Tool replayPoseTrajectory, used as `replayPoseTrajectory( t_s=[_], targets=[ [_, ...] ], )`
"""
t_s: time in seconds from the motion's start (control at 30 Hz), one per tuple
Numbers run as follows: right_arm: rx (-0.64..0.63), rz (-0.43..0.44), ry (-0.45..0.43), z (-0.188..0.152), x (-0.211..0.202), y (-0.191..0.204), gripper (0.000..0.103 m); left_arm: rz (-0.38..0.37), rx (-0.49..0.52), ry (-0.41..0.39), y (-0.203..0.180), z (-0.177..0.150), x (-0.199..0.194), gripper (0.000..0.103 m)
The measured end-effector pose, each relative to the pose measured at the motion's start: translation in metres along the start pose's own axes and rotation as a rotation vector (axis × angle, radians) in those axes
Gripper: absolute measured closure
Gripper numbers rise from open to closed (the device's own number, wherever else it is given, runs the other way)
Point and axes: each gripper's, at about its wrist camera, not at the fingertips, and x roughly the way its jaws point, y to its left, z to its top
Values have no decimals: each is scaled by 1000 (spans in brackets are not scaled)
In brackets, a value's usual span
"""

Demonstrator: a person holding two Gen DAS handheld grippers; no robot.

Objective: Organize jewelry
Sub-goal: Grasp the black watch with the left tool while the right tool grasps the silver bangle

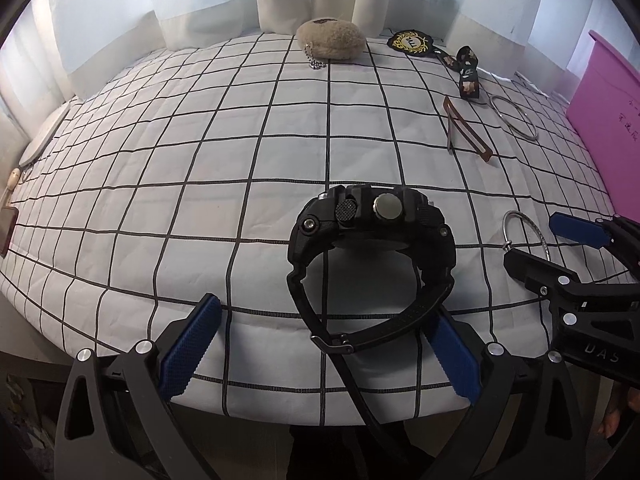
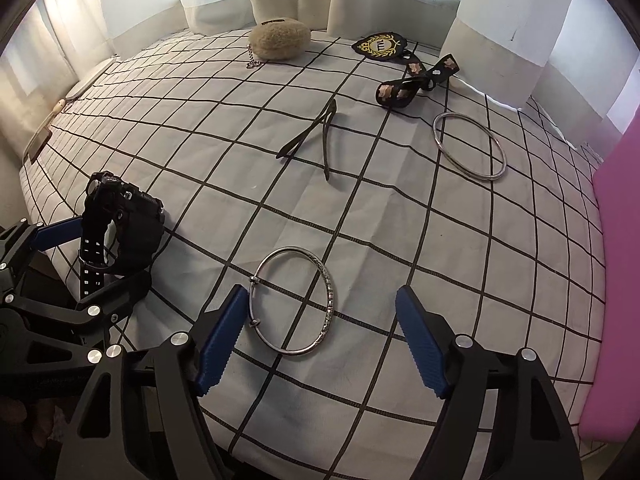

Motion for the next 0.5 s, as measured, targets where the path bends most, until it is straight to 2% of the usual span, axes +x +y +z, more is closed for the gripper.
replayPoseTrajectory(
  t_s=[0.03,0.07,0.2,0.4,0.47,0.5],
  targets=[
    [-4,1,-4,0,-1,0,55,-2,2,-1,0,0,0,10],
    [-5,-1,-6,0,-2,-1,58,-4,6,-5,-1,-1,-2,12],
    [18,20,-17,-1,-4,-5,61,-22,46,-28,-9,-1,-9,46],
    [75,52,-38,-5,-8,-13,62,-48,23,-22,-4,-1,-12,52],
    [81,52,-43,-5,-10,-13,62,-46,20,-24,-3,-1,-14,68],
    [85,54,-46,-5,-11,-14,62,-38,21,-23,-2,-1,-15,83]
  ],
)
